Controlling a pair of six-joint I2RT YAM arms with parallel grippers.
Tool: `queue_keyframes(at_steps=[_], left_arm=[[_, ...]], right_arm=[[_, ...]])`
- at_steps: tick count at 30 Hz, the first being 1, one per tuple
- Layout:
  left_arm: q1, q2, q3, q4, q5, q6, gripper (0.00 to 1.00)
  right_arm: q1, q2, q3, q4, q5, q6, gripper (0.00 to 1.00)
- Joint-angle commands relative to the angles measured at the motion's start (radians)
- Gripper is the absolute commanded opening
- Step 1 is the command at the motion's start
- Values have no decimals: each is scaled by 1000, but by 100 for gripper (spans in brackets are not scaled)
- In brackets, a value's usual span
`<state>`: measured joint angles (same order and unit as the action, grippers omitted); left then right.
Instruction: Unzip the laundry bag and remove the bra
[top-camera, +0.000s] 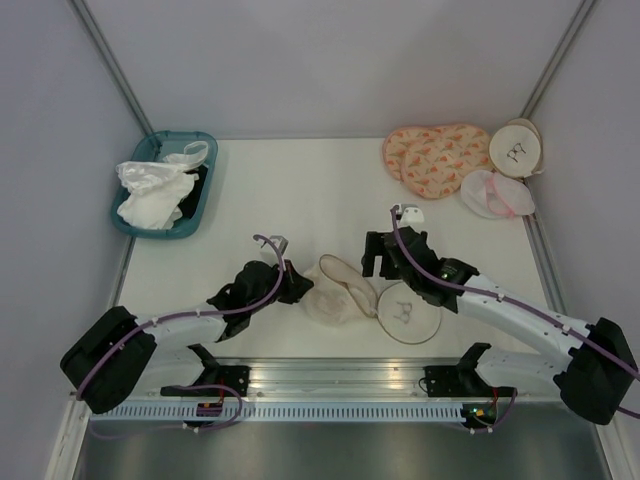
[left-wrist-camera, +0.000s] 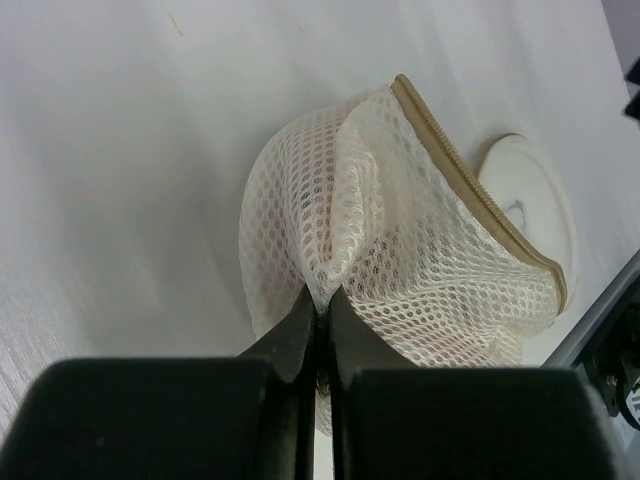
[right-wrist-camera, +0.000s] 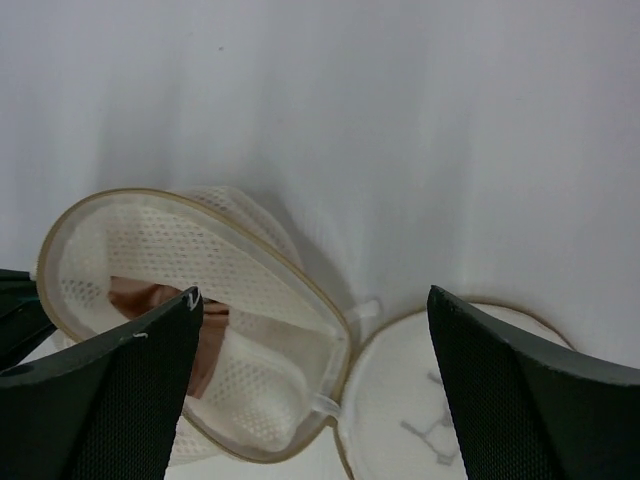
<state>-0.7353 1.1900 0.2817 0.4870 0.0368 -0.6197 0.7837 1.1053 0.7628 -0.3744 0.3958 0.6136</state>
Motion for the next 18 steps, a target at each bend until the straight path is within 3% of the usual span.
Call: queue_keyframes(at_steps=[1, 4, 5, 10, 18], left_arm=[[2, 0, -21, 159, 38, -14, 2], [2, -12, -21, 171, 48, -31, 2], [2, -16, -22, 173, 48, -35, 2], [2, -38, -19, 182, 54, -57, 2], [2, -33, -4, 183, 55, -81, 2]], right_arm=[[5, 73, -20, 185, -208, -46, 96], [5, 137, -48, 274, -323, -29, 89], [6, 146, -68, 301, -351, -25, 81], [40, 183, -89, 405, -448, -18, 61], [169, 225, -66, 414, -413, 12, 61]])
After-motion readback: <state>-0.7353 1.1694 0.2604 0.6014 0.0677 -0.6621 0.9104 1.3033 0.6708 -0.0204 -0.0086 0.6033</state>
